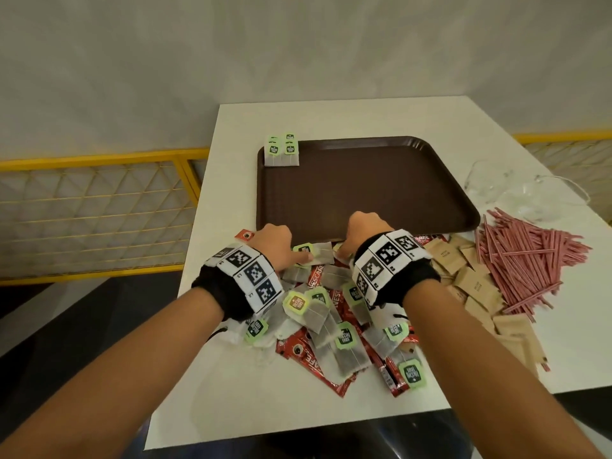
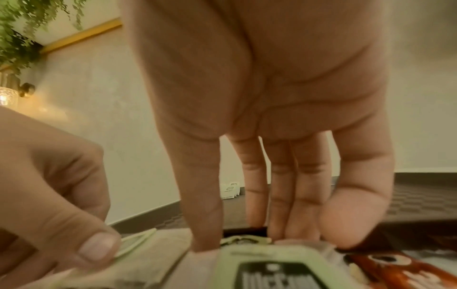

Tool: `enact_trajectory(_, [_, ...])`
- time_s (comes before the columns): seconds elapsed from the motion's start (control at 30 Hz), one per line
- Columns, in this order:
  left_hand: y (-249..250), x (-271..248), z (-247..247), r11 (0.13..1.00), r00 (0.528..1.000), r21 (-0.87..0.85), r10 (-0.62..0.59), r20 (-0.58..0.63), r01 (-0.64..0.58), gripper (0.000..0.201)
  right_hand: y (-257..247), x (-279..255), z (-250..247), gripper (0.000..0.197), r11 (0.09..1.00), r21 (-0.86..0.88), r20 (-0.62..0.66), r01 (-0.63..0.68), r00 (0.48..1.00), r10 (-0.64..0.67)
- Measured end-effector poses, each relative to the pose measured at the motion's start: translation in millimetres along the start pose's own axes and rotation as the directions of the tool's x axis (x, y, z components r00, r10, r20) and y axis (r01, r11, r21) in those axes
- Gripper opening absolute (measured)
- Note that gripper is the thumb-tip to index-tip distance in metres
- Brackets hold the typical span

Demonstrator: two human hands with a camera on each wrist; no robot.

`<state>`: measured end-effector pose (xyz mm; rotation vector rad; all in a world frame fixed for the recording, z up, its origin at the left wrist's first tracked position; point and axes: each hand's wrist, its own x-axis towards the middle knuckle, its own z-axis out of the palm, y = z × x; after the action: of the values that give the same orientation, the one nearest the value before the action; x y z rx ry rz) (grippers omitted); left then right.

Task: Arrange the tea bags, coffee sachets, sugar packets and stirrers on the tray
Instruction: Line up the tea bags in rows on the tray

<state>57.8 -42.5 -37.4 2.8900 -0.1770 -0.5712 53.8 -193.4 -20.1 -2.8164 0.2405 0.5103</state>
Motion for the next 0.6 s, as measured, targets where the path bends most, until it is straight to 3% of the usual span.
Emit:
enact_trajectory(0.13, [-0.5,2.7,3.9,0.999,1.000,-0.048,0.000,0.010,0.001,0.044,-1.5,-2.1,2.4,0.016,1.000,-0.010,0.009,0.007,1.000,-0.007])
enact_trajectory(0.43, [-12.7,2.3,5.9,0.948,0.998,-0.316,0.029,-0.064,-0.048,0.019,9.1,5.5,0.8,0.030,0.992,0.122,0.085,-0.018,0.996,0.008])
enact_trajectory(0.6, [-16.2,1.7,-0.4,0.906,0.999,-0.421,0.037,-0.025,-0.044,0.013,6.5,8.9,-12.5,0.027,0.979,0.200,0.148,0.041,0.986,-0.071])
